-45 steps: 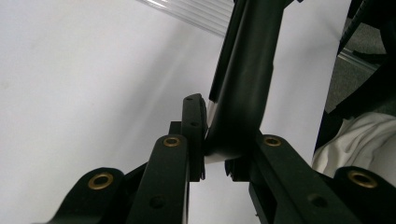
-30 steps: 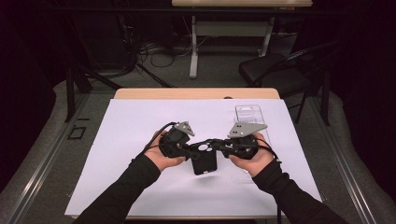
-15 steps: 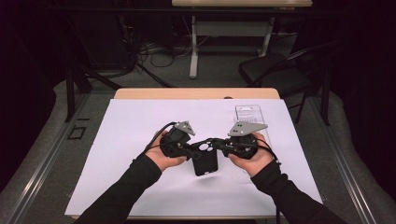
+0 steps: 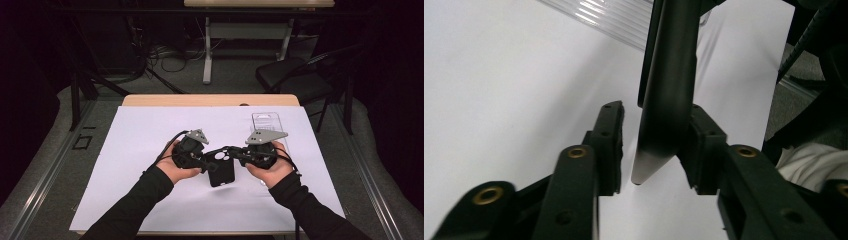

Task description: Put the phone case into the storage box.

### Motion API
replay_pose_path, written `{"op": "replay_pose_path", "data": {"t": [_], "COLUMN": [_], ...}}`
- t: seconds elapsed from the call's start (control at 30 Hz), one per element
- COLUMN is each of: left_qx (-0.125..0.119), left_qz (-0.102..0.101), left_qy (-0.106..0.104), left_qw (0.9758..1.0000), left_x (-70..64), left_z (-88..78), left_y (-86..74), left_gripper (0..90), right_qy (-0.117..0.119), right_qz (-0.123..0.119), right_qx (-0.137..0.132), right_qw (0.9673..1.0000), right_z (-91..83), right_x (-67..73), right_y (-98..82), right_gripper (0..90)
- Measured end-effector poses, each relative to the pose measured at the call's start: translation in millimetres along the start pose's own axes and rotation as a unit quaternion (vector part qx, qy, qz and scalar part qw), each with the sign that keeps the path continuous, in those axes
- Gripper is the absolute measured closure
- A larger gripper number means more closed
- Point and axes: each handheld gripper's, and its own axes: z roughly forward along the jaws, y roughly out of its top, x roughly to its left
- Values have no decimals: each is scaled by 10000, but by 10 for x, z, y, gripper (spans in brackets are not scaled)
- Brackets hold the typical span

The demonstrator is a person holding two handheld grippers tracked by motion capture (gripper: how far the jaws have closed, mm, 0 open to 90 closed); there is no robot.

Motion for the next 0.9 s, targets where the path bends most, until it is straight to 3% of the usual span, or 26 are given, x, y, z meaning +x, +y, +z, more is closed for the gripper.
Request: {"op": "replay_pose_path", "data": {"t": [0.33, 0.9], "left_qx": [-173, -234], "left_qz": [-36, -120], "left_qy": [50, 350], "left_qw": [9998, 9990], "left_x": [25, 79], "left_z": [-2, -81], "left_y": [-24, -95], "left_gripper": [499, 428], "right_qy": [-83, -272], "right_qz": [38, 115], "right_qx": [-45, -123], "right_qw": [9999, 9995], "right_z": [-23, -124], "right_x": [-38, -168], "right_y": [-3, -18], "right_gripper": [851, 852]}}
